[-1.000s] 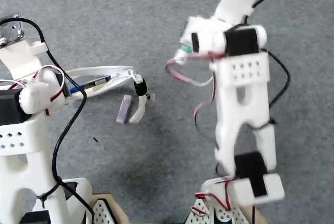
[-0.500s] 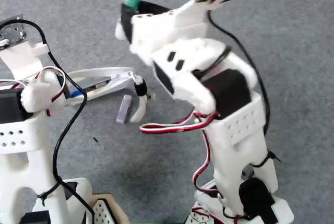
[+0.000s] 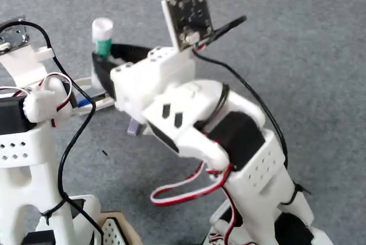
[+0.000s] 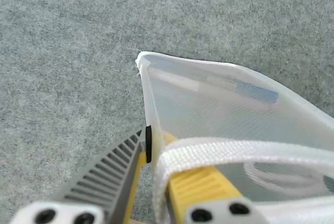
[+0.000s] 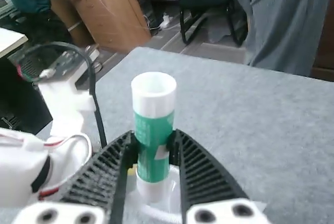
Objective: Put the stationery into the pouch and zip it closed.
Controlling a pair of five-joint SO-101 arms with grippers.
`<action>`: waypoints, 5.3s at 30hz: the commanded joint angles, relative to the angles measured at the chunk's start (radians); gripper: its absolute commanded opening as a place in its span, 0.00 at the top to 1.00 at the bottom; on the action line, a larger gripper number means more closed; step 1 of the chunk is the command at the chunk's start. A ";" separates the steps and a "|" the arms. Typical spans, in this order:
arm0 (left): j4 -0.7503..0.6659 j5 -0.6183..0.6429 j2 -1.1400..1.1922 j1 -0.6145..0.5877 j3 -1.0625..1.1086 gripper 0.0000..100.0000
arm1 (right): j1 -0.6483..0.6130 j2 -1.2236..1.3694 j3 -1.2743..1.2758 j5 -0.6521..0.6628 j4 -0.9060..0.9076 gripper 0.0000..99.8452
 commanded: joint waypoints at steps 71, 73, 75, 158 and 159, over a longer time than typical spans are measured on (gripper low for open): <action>-0.003 0.006 -0.011 -0.005 -0.016 0.97 | 0.031 -0.084 0.331 0.304 -0.138 0.74; -0.003 0.006 -0.011 -0.005 -0.016 0.97 | 0.031 -0.084 0.331 0.307 -0.138 0.74; -0.003 0.006 -0.011 -0.005 -0.016 0.97 | 0.031 -0.084 0.329 0.308 -0.138 0.74; 0.000 0.155 -0.018 -0.532 -0.050 0.97 | 0.137 1.139 -0.375 -0.445 0.129 0.74; 0.000 0.155 -0.018 -0.532 -0.050 0.97 | 0.137 1.162 -0.398 -0.451 0.147 0.74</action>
